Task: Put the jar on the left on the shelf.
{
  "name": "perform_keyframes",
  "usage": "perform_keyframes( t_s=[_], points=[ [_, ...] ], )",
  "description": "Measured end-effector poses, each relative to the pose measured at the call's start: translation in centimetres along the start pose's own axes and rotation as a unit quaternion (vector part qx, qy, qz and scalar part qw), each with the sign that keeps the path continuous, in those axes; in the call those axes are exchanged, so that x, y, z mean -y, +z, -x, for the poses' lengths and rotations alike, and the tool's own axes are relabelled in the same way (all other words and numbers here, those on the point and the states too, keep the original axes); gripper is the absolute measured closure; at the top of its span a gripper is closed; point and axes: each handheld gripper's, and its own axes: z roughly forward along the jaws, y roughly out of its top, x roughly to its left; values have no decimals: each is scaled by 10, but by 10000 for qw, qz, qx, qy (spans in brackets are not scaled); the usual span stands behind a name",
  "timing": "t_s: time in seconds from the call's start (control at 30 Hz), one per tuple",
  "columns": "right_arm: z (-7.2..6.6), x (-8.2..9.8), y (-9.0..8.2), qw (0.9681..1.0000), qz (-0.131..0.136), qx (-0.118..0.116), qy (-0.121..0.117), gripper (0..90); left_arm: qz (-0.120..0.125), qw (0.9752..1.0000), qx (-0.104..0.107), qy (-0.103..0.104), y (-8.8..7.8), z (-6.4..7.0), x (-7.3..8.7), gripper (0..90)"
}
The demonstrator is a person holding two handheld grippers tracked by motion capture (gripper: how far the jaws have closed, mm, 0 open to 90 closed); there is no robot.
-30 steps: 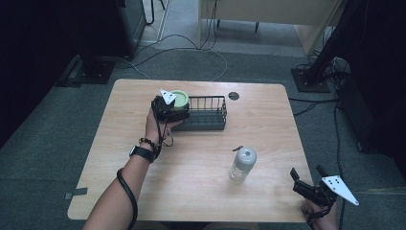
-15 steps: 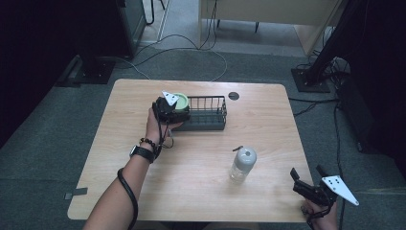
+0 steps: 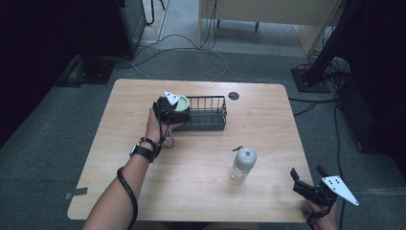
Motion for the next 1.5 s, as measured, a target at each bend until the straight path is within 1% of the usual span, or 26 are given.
perform_keyframes(
  t_s=[0.1, 0.13, 0.17, 0.2, 0.27, 0.3, 0.33, 0.37, 0.4, 0.43, 0.5, 0.53, 0.57, 0.63, 0.67, 0.73, 0.8, 0.9, 0.93, 1.1, 1.13, 1.17, 1.2, 1.33, 1.37, 1.5],
  points=[
    [0, 0, 0, 10000, 1, -1, 1, 1, 56, 10000, 3, 22, -2, 0, 0, 7],
    [0, 0, 0, 10000, -1, 1, 1, 1, 183, 9998, -25, -40, -5, -2, 1, 7],
    [0, 0, 0, 10000, -1, 1, 1, 1, 183, 9998, -25, -40, -5, -2, 1, 6],
    [0, 0, 0, 10000, -1, 4, 0, 0, 372, 9990, 9, -263, -9, -6, 5, 6],
    [0, 0, 0, 10000, 0, 6, 1, 0, 372, 9990, 9, -263, -9, -6, 5, 6],
    [0, 0, 0, 10000, 0, 6, 1, 1, 458, 9984, 13, -324, -11, -7, 9, 6],
    [0, 0, 0, 10000, 0, 6, 1, 1, 458, 9984, 13, -324, -11, -7, 9, 6],
    [-1, 0, 0, 10000, -2, 6, 1, 1, 569, 9977, 26, -375, -13, -9, 15, 6],
    [-1, 0, 0, 10000, -2, 6, 1, 1, 569, 9977, 26, -375, -13, -9, 15, 6],
    [-1, 0, 0, 10000, -4, 6, 2, 0, 731, 9956, 141, -564, -18, -12, 23, 6],
    [-1, 0, 0, 10000, -5, 7, -8, 0, 731, 9956, 141, -564, -18, -12, 23, 6],
    [-1, 0, 0, 10000, -5, 7, -8, 0, 766, 9952, 161, -595, -20, -13, 25, 6],
    [-1, 0, 0, 10000, -7, 8, -11, 1, 890, 9937, 175, -665, -25, -16, 32, 6],
    [-1, 0, 0, 10000, -18, 16, -21, 1, 890, 9937, 175, -665, -25, -16, 32, 6],
    [-1, 0, 0, 10000, -18, 16, -21, 1, 941, 9931, 200, -675, -28, -17, 36, 6],
    [-1, 0, 0, 10000, -19, 19, -24, 1, 959, 9929, 198, -671, -29, -17, 37, 6],
    [-1, 0, 0, 10000, -23, 24, -23, 1, 1014, 9922, 239, -684, -35, -21, 45, 6],
    [-1, 0, 0, 10000, -25, 31, -32, 1, 1025, 9922, 244, -668, -37, -21, 46, 6],
    [-1, 0, 1, 10000, -25, 31, -36, 0, 1058, 9918, 266, -671, -42, -23, 51, 6],
    [-1, 0, 1, 10000, -29, 36, -38, 1, 1070, 9916, 257, -685, -46, -25, 55, 6],
    [-1, 0, 1, 10000, -29, 36, -38, 1, 1050, 9919, 203, -682, -48, -26, 59, 6],
    [-1, 0, 1, 10000, -29, 36, -38, 1, 1050, 9919, 203, -682, -48, -26, 59, 6],
    [-1, 0, 1, 10000, -29, 39, -43, 1, 1061, 9915, 215, -720, -51, -28, 65, 6],
    [-2, 0, 1, 10000, -30, 46, -48, 1, 1066, 9912, 241, -745, -53, -29, 68, 6],
    [-2, 0, 1, 10000, -29, 46, -48, 1, 1070, 9908, 246, -793, -56, -30, 75, 6],
    [-2, 0, 1, 10000, -31, 44, -46, 1, 1071, 9907, 240, -808, -56, -31, 76, 6]
  ],
)
